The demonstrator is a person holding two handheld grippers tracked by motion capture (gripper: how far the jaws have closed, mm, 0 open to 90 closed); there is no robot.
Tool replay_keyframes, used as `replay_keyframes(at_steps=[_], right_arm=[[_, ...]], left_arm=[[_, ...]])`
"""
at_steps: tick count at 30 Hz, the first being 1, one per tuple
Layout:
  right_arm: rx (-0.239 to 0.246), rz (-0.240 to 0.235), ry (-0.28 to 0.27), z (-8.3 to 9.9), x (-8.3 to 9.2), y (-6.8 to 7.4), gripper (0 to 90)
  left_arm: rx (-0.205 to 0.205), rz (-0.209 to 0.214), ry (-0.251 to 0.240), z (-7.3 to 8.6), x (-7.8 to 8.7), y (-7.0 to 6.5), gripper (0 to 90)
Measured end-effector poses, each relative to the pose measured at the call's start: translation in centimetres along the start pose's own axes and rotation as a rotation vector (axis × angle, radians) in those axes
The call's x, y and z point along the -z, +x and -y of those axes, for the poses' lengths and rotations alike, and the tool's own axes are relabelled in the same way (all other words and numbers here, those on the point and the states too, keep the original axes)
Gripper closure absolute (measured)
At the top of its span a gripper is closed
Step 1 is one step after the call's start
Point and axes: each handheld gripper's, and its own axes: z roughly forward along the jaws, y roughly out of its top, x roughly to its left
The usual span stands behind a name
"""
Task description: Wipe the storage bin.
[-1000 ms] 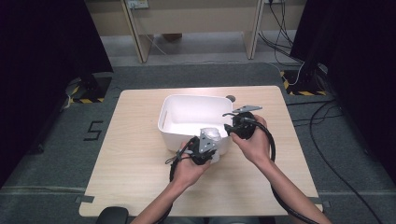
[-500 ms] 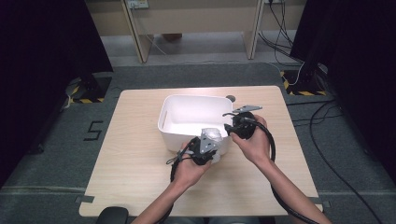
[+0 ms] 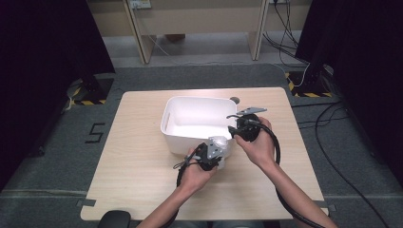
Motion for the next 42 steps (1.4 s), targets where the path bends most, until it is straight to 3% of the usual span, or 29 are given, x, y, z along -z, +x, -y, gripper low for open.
replay_keyframes(at_steps=[16,22,42], right_arm=[[0.004,0.000,-0.001,0.0,0.0,0.0,61.3],[0.001,-0.001,0.001,0.0,0.0,0.0,61.4],[-0.009,-0.012,0.003,-0.1,0.0,-0.1,61.6]], left_arm=[[0.005,0.006,0.025,0.5,-1.2,-0.3,81.5],[0.016,0.020,-0.001,-0.1,-0.9,-0.5,81.5],[-0.026,0.014,-0.083,-3.3,0.6,-1.3,81.6]])
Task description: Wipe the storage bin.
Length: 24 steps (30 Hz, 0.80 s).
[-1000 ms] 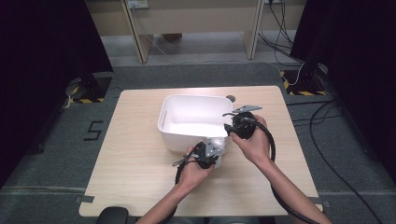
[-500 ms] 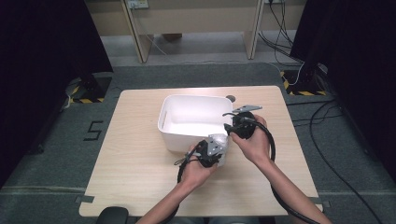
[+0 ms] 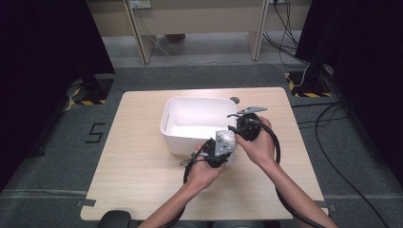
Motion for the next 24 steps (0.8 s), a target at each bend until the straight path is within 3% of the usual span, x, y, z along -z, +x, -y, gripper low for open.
replay_keyframes(at_steps=[14,24], right_arm=[[0.001,-0.007,-0.003,-0.1,0.0,-0.1,61.7],[0.003,-0.009,-0.003,-0.1,-0.1,-0.1,61.8]], left_arm=[[-0.005,-0.009,-0.002,0.8,-1.1,-0.3,81.6],[-0.028,-0.001,0.035,1.3,-2.2,-0.5,81.6]])
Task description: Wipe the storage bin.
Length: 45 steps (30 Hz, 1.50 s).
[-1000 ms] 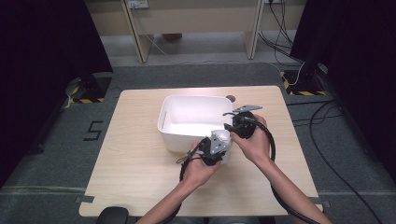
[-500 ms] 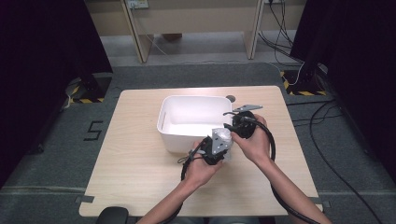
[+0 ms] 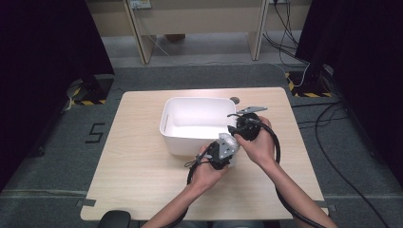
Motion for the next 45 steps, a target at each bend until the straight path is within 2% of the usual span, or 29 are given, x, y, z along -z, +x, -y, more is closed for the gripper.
replay_keyframes(at_steps=[14,18,21,23,26,29,33,37,38,43,45], right_arm=[[-0.008,-0.004,0.001,-0.1,-0.1,0.0,61.7],[-0.009,0.000,0.002,-0.1,-0.1,0.0,61.2],[-0.017,0.001,0.006,-0.2,-0.2,0.0,58.5],[-0.023,0.006,0.001,-0.3,-0.3,0.0,57.1],[-0.036,0.008,-0.004,-0.5,-0.2,0.1,56.4],[-0.036,0.011,0.003,-0.6,-0.2,0.2,57.4],[-0.042,0.008,0.023,-0.6,-0.5,-0.2,60.8],[-0.039,0.005,0.036,-0.5,-0.9,-0.3,61.9],[-0.041,0.007,0.042,-0.5,-0.9,-0.3,62.1],[-0.032,0.015,0.062,-0.7,-1.3,-0.4,64.3],[-0.004,0.007,0.075,-1.0,-1.4,-0.7,67.7]], left_arm=[[0.014,0.019,0.053,0.8,-1.6,-0.1,81.5],[0.028,0.025,0.050,0.8,-1.4,-0.1,81.5],[0.043,0.031,0.042,0.8,-0.6,0.0,81.5],[0.032,0.030,0.041,0.7,0.4,0.2,81.5],[0.039,0.041,0.022,0.8,2.7,0.4,81.5],[0.040,0.019,0.013,1.4,5.2,1.0,81.6],[0.110,-0.017,-0.002,3.3,9.2,3.2,81.7],[0.187,-0.121,-0.030,5.7,14.0,6.2,81.8],[0.214,-0.166,-0.027,6.6,15.7,7.4,81.8],[0.290,-0.291,-0.034,9.0,19.4,11.0,81.8],[0.317,-0.332,-0.031,9.8,20.4,12.5,81.7]])
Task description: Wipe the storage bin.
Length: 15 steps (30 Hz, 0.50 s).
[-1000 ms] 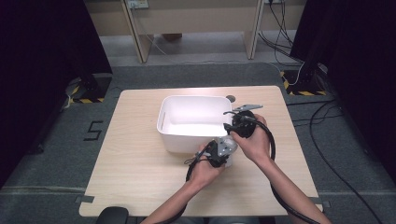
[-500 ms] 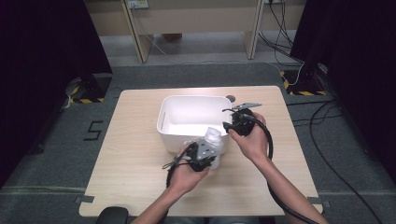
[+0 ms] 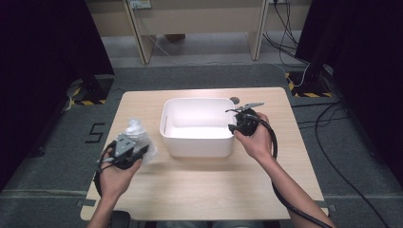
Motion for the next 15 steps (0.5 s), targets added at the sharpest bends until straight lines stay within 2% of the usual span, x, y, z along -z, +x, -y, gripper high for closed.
replay_keyframes(at_steps=[1,4,6,7,8,9,10,11,12,15], right_arm=[[0.000,0.000,0.000,0.0,0.0,0.0,67.7],[0.084,-0.011,0.020,-0.4,0.0,-0.5,75.6],[0.111,-0.034,0.044,-0.7,0.1,-1.0,81.0],[0.109,-0.050,0.041,-0.9,0.4,-1.0,76.0],[0.082,-0.066,0.011,-1.1,1.0,-0.9,70.5],[0.071,-0.077,-0.010,-1.1,1.5,-0.9,68.9],[0.083,-0.072,-0.055,-1.1,3.3,-0.7,66.2],[0.085,-0.072,-0.070,-1.0,4.1,-0.7,65.9],[0.085,-0.072,-0.070,-1.0,4.1,-0.7,65.9],[0.085,-0.074,-0.103,-0.1,6.7,-0.9,68.1]], left_arm=[[0.011,-0.017,0.000,0.1,0.0,0.8,81.7],[0.031,-0.047,0.009,0.0,-0.5,2.4,81.7],[0.023,-0.051,0.029,0.0,-1.6,2.6,81.6],[0.020,-0.042,0.037,0.0,-2.1,2.7,81.7],[0.020,-0.035,0.047,0.0,-2.5,2.7,81.6],[0.022,-0.029,0.050,0.1,-3.0,2.6,81.6],[0.021,-0.023,0.062,0.3,-3.6,2.5,81.6],[0.021,-0.011,0.066,0.5,-4.3,2.3,81.6],[0.021,-0.011,0.066,0.5,-4.3,2.3,81.6],[0.003,0.007,0.081,0.8,-4.9,1.8,81.6]])
